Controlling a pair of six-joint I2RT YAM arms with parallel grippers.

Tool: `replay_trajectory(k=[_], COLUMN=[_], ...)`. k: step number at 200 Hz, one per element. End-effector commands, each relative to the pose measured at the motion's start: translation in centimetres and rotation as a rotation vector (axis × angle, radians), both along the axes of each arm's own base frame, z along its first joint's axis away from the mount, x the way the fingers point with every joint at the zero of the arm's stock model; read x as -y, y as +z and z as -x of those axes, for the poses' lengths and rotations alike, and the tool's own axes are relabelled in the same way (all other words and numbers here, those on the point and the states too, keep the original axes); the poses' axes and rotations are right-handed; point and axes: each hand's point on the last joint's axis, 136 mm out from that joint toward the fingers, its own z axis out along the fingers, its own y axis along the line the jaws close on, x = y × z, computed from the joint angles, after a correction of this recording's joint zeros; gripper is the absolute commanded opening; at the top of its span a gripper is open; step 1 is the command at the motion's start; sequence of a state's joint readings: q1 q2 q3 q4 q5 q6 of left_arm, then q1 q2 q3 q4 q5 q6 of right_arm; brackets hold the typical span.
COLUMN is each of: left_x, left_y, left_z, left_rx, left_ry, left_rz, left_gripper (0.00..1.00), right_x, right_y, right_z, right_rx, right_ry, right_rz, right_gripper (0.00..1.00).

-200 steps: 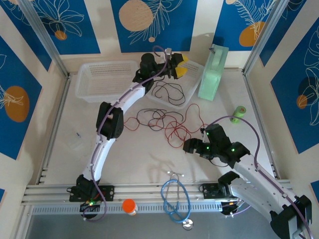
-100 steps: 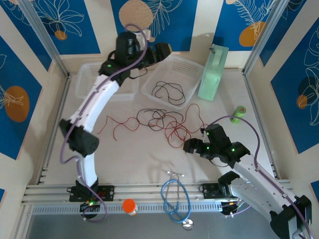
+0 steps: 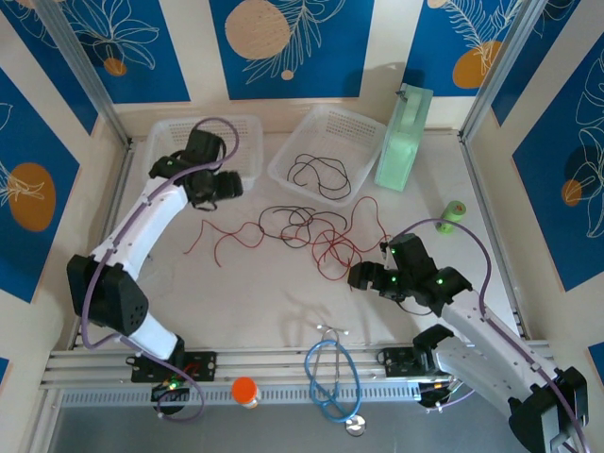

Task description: Untangle the cables

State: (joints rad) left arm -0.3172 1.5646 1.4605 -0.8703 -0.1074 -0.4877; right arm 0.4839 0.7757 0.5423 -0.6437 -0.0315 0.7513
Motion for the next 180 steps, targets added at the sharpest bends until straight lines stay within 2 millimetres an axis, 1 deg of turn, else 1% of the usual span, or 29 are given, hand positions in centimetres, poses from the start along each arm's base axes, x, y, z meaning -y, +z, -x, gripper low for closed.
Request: replay_trajectory(k=[1, 18, 35, 48, 64, 75, 85, 135, 157, 180], left_x=[-2.9, -4.5, -5.5, -6.1, -6.8, -7.3, -7.5, -7.4, -7.9, -8.4], left_y=[-1.6, -3.8, -5.8, -7.2, -8.6, -9.2, -9.5, -11.9, -12.2, -12.2], left_z=[2.3, 2.9, 3.2, 3.3, 3.1, 2.7, 2.2, 1.3, 1.0, 1.0], left_rx=[-0.038, -0.071, -0.098, -0.119, -0.135, -0.122, -0.105, -0.122, -0.111, -0.106], left_ry=[0.043, 0.089, 0.114, 0.127, 0.141, 0.150, 0.153, 0.141, 0.153, 0.160], left_rz=[-0.046, -0.093, -0.133, -0.164, -0.207, -0.237, -0.254, -0.275, -0.301, -0.331], left_gripper=[0.70, 0.68, 0.67, 0.64, 0.55, 0.51, 0.49, 0.48, 0.40, 0.35], right_x=[-0.3, -0.3, -0.2, -0.1, 0.1, 0.1, 0.1, 0.0, 0.0, 0.0], right_y=[0.6, 0.7, 0.7, 0.6, 0.5, 0.5, 0.5, 0.6, 0.7, 0.7], right_z=[-0.1, 0.1, 0.2, 0.3, 0.4, 0.5, 0.5, 0.4, 0.4, 0.4], right_rx=[0.016, 0.014, 0.014, 0.014, 0.013, 0.011, 0.008, 0.004, 0.002, -0.001], right_ry=[0.019, 0.024, 0.020, 0.013, 0.008, 0.006, 0.006, -0.006, -0.009, -0.012], right_rz=[-0.017, -0.023, -0.021, -0.020, -0.020, -0.021, -0.021, -0.025, -0.028, -0.029], right_gripper=[0.83, 0.83, 0.83, 0.83, 0.83, 0.83, 0.83, 0.83, 0.83, 0.83])
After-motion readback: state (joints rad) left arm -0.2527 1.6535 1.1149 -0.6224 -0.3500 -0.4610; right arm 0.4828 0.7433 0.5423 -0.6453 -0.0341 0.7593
